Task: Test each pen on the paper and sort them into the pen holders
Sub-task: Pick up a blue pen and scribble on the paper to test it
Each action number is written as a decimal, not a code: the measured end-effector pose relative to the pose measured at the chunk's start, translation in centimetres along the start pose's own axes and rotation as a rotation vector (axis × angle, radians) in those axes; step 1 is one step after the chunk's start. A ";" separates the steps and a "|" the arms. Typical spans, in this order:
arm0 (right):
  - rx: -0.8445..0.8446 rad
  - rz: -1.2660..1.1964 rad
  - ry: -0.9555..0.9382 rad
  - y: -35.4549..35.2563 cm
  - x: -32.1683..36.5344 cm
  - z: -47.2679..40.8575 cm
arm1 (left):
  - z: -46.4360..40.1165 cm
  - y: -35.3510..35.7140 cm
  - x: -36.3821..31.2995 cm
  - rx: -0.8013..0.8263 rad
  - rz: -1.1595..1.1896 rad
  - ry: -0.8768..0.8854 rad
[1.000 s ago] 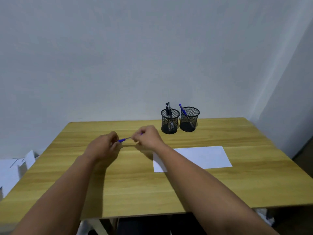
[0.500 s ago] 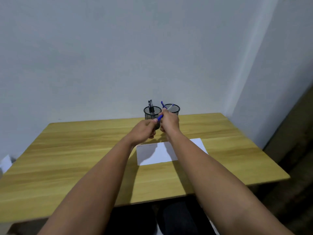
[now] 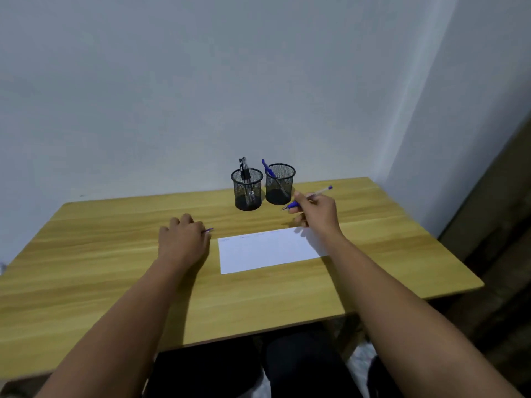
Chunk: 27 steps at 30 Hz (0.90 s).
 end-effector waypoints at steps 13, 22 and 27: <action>0.098 0.029 0.036 0.2 -4.9 -0.6 | 3.9 2.2 -4.5 -0.023 0.275 0.271; 0.179 0.025 0.015 1.6 -6.3 -1.1 | 4.0 2.3 -4.4 -0.033 0.315 0.267; 0.196 0.063 -0.013 1.8 -6.4 -1.1 | 4.1 2.4 -4.3 -0.020 0.330 0.252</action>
Point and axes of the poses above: each hand's wrist, its own z-axis away from the middle knuckle, its own y-axis out of the palm, x = y × z, the point moved 7 cm from there along -z, towards the middle knuckle, and after that the axes turned 4 degrees about -y, right-handed, at the moved point
